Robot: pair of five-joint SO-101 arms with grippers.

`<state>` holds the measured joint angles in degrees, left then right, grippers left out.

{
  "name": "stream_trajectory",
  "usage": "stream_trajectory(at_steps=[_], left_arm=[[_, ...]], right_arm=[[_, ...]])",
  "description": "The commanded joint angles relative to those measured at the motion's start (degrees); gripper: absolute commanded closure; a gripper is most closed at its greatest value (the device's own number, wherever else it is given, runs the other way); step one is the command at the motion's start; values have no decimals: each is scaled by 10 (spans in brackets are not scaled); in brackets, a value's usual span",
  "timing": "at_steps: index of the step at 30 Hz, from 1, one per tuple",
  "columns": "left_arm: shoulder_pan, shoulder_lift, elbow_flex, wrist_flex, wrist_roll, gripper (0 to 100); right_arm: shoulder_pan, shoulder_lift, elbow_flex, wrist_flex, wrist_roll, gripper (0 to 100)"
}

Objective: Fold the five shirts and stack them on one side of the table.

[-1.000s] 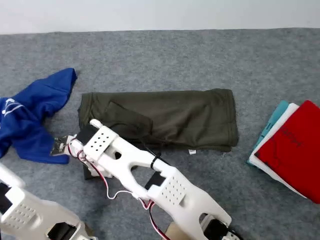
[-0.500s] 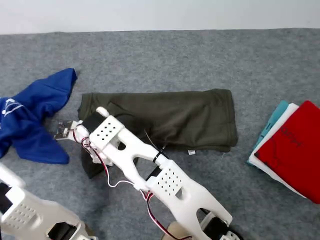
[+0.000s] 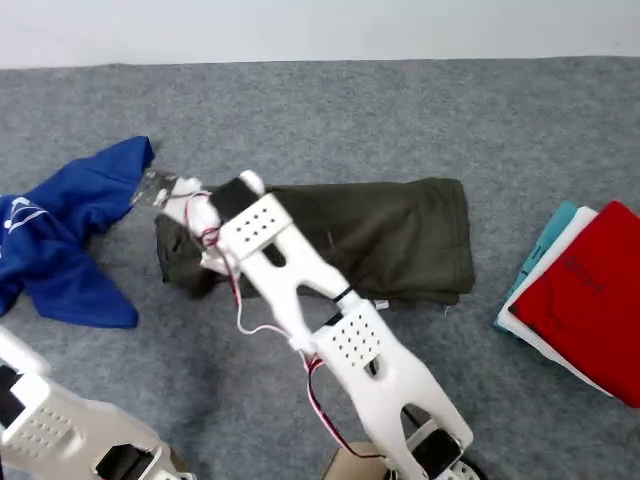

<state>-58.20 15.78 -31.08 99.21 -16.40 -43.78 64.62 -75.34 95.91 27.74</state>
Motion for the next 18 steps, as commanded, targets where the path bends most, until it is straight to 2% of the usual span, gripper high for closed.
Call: stream_trajectory(at_steps=[1,3,8,18], left_arm=[[3,-30,0,11,-8,882],[3,-30,0,11,-8,882],[4,-30,0,4,-8,882],[4,-30,0,4,-8,882]], right_arm=[[34,-4,-33,-26,-4,986],[46,-3,-33,-33,-4,965],[74,-2,-29,-56,-5,843],[138,22,-33,-99,-2,834]])
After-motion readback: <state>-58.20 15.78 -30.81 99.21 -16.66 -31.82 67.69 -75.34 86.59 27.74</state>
